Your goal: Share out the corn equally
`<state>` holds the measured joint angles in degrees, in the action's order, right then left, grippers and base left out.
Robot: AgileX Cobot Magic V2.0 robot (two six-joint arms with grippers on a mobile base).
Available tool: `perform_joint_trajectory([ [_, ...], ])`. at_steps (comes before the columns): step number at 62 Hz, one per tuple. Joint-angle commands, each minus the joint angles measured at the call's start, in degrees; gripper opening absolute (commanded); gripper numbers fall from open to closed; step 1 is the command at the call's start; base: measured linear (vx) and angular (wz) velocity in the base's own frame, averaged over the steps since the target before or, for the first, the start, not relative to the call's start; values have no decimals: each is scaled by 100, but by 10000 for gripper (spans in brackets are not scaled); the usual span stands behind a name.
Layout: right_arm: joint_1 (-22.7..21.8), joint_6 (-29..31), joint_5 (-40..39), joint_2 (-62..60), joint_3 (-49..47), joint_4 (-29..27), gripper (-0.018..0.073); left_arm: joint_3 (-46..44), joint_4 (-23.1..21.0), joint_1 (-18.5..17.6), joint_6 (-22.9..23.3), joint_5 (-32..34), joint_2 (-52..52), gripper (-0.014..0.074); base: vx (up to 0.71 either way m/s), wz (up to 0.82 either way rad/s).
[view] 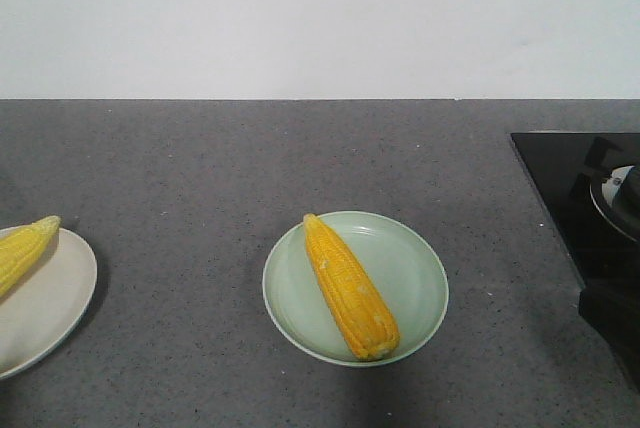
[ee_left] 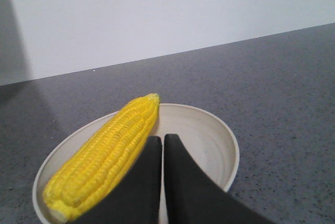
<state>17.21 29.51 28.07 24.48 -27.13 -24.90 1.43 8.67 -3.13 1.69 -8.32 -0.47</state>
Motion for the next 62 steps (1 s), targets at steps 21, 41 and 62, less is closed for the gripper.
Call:
perform_joint_trajectory([
  [21,-21,-2,-419,38,-138,-85,-4,34,-57,477,186,623,-113,-8,0,0],
  [41,-21,-2,-419,38,-138,-85,-4,34,-57,532,186,1089,-113,-8,0,0],
  [62,-21,-2,-419,38,-138,-85,-4,29,-57,532,186,1065,-107,-8,0,0],
])
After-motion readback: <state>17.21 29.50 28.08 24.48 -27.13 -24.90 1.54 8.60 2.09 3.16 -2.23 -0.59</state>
